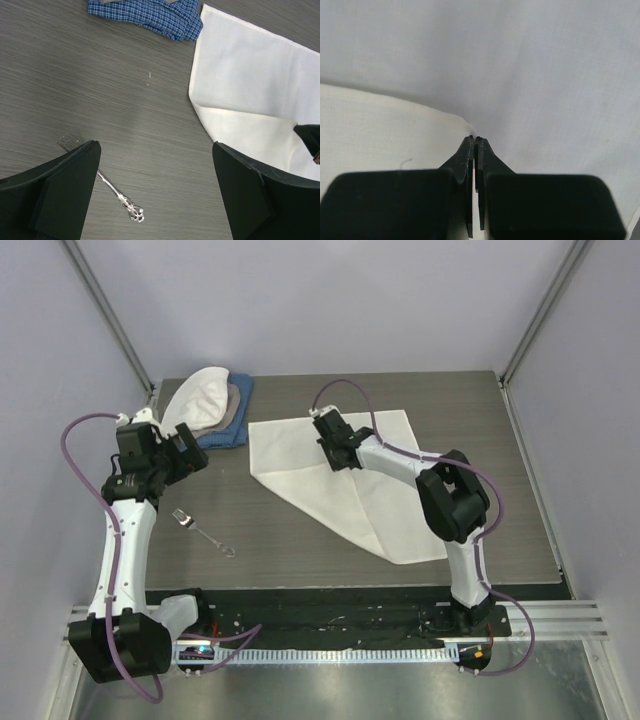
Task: Fold the napkin, place the utensils inside, and roll it up
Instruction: Fold the napkin
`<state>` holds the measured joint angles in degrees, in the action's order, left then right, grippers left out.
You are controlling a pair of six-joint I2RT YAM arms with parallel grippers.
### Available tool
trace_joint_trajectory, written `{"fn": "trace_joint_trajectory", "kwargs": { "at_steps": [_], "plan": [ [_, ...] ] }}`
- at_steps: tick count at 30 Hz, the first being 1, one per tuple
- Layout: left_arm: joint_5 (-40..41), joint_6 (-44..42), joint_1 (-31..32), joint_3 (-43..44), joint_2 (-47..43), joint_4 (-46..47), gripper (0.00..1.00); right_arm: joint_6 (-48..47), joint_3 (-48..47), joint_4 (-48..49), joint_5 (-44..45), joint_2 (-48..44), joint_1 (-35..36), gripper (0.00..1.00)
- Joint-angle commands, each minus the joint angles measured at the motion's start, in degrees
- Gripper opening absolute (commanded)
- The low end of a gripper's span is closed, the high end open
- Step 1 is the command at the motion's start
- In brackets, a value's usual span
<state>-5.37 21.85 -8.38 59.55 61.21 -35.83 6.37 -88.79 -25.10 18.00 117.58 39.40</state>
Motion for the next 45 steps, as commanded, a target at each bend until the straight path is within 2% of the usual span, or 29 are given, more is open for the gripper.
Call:
{"fn": "trace_joint_trajectory", "kwargs": {
  "at_steps": [1, 18, 28, 45],
  "plan": [
    [-0.2, -0.2, -0.2, -0.3, 0.1, 1.9, 1.00, -2.3, -5.3, 3.4, 2.7, 2.9, -3.4, 0.01],
    [-1.6, 0.0, -0.2, -0.8, 2.7, 2.6, 1.00, -3.4, -19.3, 3.6, 4.3, 12.9, -14.8, 0.01],
    [-1.7, -0.6, -0.2, -1.0, 3.3, 3.1, 1.00, -3.4, -26.1, 3.6, 3.6, 18.0, -18.9, 0.01],
    [-1.9, -0.7, -0.1, -1.0, 3.1, 3.1, 1.00, -2.8, -29.2, 3.7, 4.0, 14.4, -21.3, 0.01]
  ]
}}
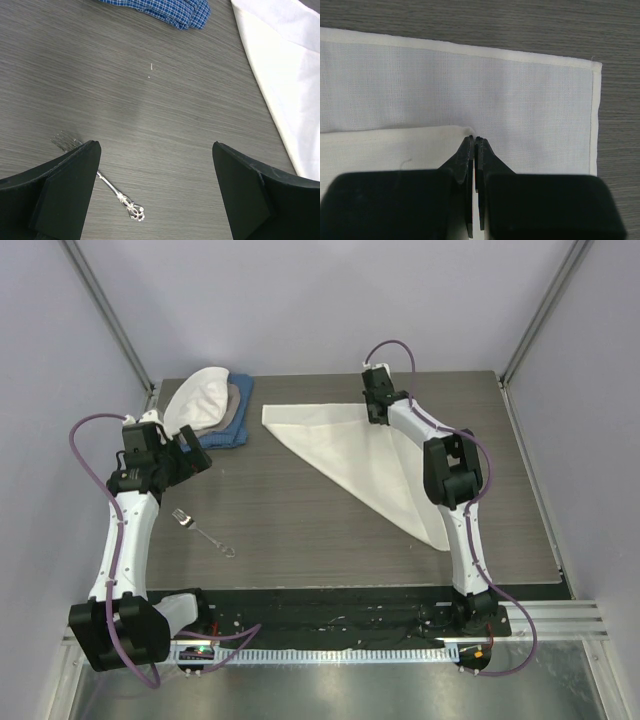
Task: Fold the napkin, place the utensils inside, and roll it up
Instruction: Fold the napkin
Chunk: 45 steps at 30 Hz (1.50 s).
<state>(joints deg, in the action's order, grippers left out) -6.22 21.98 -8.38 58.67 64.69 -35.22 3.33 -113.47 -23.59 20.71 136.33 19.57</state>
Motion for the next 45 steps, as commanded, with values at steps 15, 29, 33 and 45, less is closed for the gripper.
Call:
{"fn": "trace_joint_trajectory", "kwargs": {
  "at_steps": [15, 29, 33, 45],
  "plan": [
    [-0.5, -0.9, -0.2, -0.2, -0.4, 2.5, 1.00, 0.8, -10.1, 1.8, 0.6, -0.6, -5.4, 0.01],
    [-0.5, -1.1, -0.2, -0.3, -0.6, 2.5, 1.00, 1.5, -14.8, 1.8, 0.8, 4.1, -8.6, 0.01],
    [-0.5, -1.0, -0.2, -0.3, -0.5, 2.7, 1.00, 1.6, -15.8, 1.8, 0.6, 5.0, -9.6, 0.01],
    [-0.3, -1.1, -0.2, -0.2, -0.3, 2.5, 1.00, 1.7, -15.9, 1.7, 1.3, 4.0, -10.3, 0.01]
  ]
}}
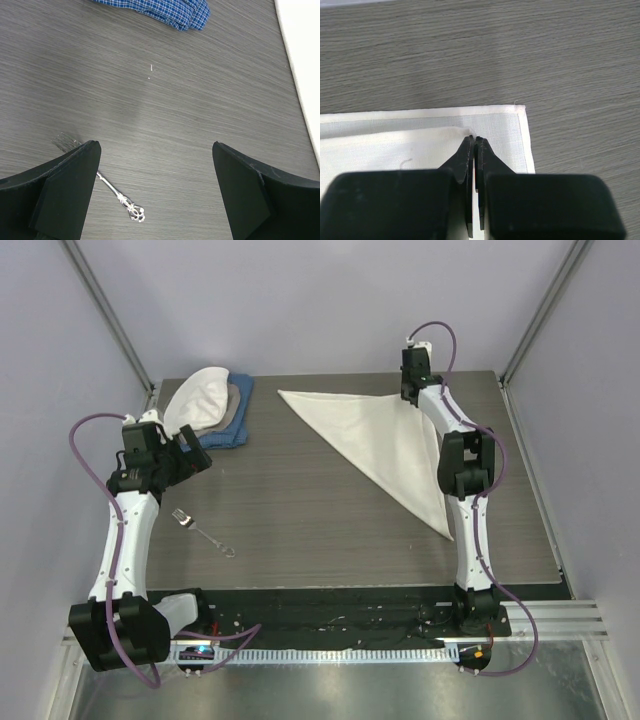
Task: Fold the napkin, place the utensils inside, and roll it up
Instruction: Fold the napkin
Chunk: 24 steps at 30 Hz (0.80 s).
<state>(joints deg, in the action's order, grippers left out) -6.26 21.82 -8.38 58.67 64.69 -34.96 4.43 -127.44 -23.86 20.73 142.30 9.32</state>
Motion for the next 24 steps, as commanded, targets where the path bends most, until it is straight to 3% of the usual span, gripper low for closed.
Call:
{"fn": "trace_joint_trajectory", "kwargs": {
  "at_steps": [1, 24],
  "plan": [
    [-0.2, -0.9, -0.3, -0.2, -0.4, 2.3, 1.00, 0.5, -1.9, 2.0, 1.5, -2.2, -0.1, 0.01],
    [-1.0, -0.6, -0.2, -0.4, -1.1, 2.6, 1.00, 0.1, -1.3, 1.2, 3.4, -4.7, -1.9, 0.01]
  ]
}}
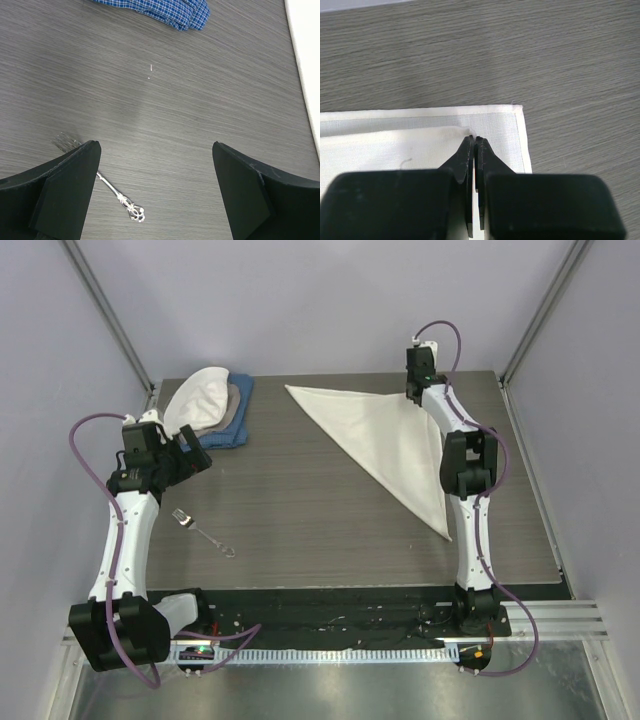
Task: Fold the napkin, place the utensils inside, and roll it up
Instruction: Fold the napkin
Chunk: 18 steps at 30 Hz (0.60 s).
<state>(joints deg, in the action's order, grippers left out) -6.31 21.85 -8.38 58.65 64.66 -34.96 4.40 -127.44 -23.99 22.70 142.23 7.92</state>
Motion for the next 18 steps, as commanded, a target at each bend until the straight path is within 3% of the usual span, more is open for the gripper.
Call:
{"fn": "trace_joint_trajectory", "kwargs": {
  "at_steps": [1, 10, 18],
  "plan": [
    [-1.0, -0.7, -0.2, -0.5, -1.1, 2.5, 1.00, 0.2, -1.2, 1.3, 1.4, -4.9, -0.5, 0.01],
    [-1.4, -0.7, -0.2, -0.4, -1.2, 2.5, 1.00, 0.6, -0.8, 1.0, 0.8, -9.2, -0.4, 0.01],
    [-1.7, -0.6, -0.2, -0.5, -1.4, 2.6, 1.00, 0.3, -2.2, 0.0, 1.1, -7.1, -0.8, 0.01]
  ]
}}
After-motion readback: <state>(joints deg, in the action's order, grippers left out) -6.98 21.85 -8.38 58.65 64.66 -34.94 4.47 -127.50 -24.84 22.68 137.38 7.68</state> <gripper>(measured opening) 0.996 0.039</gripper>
